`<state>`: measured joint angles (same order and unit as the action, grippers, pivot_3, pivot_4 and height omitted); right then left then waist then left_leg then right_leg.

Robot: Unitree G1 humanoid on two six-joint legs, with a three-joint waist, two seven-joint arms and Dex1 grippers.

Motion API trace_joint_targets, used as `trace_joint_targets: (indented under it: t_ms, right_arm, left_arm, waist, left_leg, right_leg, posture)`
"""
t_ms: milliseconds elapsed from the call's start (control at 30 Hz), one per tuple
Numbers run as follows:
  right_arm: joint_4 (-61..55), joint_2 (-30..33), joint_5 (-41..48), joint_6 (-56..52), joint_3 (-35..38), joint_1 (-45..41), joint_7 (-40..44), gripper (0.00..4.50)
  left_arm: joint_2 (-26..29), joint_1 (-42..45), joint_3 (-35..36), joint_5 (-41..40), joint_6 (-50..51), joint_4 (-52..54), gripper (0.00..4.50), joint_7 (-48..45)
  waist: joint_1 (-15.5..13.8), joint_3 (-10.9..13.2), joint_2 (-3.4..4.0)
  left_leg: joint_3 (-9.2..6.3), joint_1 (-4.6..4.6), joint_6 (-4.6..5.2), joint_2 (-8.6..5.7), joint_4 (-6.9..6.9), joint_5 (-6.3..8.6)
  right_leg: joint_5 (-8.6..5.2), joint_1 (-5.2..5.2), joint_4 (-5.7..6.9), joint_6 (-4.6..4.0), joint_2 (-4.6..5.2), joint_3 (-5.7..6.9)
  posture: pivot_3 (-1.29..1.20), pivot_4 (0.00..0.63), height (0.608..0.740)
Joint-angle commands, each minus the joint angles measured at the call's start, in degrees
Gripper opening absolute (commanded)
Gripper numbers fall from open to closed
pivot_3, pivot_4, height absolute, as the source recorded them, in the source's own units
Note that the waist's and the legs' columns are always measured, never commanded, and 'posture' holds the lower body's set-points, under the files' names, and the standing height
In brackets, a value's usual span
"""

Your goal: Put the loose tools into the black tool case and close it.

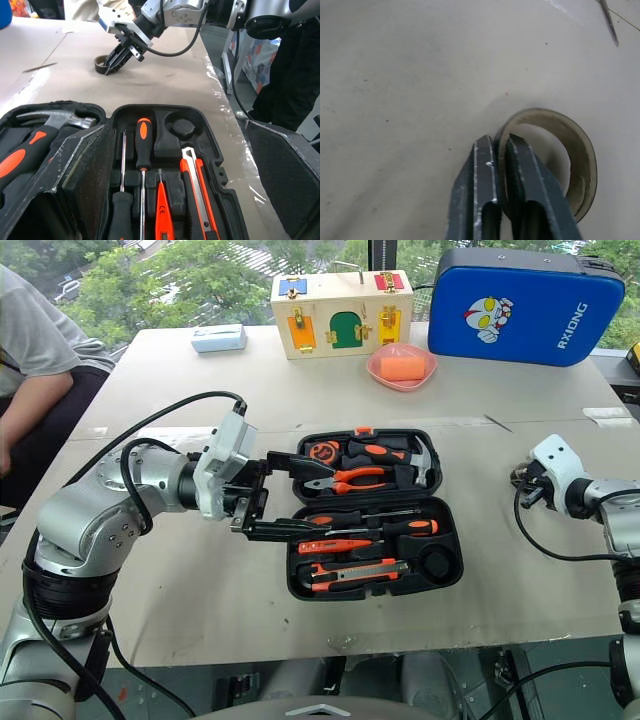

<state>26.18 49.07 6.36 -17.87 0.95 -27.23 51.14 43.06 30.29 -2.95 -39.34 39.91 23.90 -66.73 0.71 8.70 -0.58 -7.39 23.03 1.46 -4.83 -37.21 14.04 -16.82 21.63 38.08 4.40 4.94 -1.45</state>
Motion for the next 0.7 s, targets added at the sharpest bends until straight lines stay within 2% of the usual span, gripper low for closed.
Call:
trace_joint_targets:
  t_ms: [33, 100, 233, 333, 500, 700]
  right_arm:
    - [-6.7, 3.1, 4.0, 0.6, 3.9, 1.9, 5.4, 0.01]
    - [-13.6, 4.8, 8.0, -0.3, 5.4, 4.7, 10.6, 0.01]
    - [-36.9, 9.5, 22.2, -8.4, 10.0, 14.8, 21.6, 0.01]
    - [-49.1, 12.2, 27.2, -10.2, 10.9, 21.2, 25.7, 0.01]
    - [-56.7, 13.1, 24.4, -6.4, 6.9, 25.3, 26.6, 0.01]
    - [-55.4, 10.6, 15.8, -0.3, -1.8, 24.2, 23.7, 0.01]
  left_arm:
    - [-0.8, 1.4, -0.4, 0.8, -2.1, -0.3, 4.50, 0.3]
    - [-0.9, 1.4, -0.8, 1.0, -2.5, -0.4, 4.50, -0.3]
    - [1.5, 0.0, -2.6, 1.9, -3.7, -0.1, 4.50, -4.1]
    - [2.9, -0.8, -3.8, 2.9, -4.8, 0.0, 4.50, -6.2]
    - [5.3, -1.8, -5.7, 4.6, -6.6, 0.6, 4.50, -9.5]
    - [5.7, -1.7, -6.0, 5.6, -7.5, 0.3, 4.50, -10.2]
  waist:
    - [-0.1, 0.0, 0.00]
    - [-0.1, 0.0, 0.08]
    - [0.1, 0.1, 0.16]
    - [0.0, 0.1, 0.22]
    - [-0.1, 0.1, 0.19]
    - [-0.3, 0.1, 0.18]
  left_leg:
    - [-0.01, 0.00, 0.00, 0.00, 0.00, 0.00]
    - [-0.03, 0.04, 0.00, 0.00, 0.01, 0.00]
    - [-0.07, 0.07, 0.00, 0.03, 0.07, 0.00]
    - [-0.14, 0.06, 0.01, 0.04, 0.09, 0.01]
    - [-0.13, 0.05, 0.04, -0.01, -0.05, 0.03]
    - [-0.18, 0.05, 0.02, -0.01, -0.06, 0.02]
  right_leg:
    - [0.00, 0.00, 0.00, 0.00, 0.00, 0.02]
    - [0.00, 0.03, -0.01, 0.00, 0.00, 0.04]
    - [0.00, 0.06, -0.03, 0.00, 0.03, 0.03]
    - [0.00, 0.05, -0.04, 0.00, 0.01, 0.05]
    - [0.01, -0.04, -0.04, 0.01, 0.05, 0.06]
    - [0.02, -0.03, -0.03, 0.03, 0.05, 0.14]
  posture:
    - [0.00, 0.150, 0.735]
    - [0.00, 0.150, 0.735]
    - [0.00, 0.150, 0.735]
    - [0.00, 0.150, 0.735]
    - [0.00, 0.150, 0.735]
    - [0.00, 0.150, 0.735]
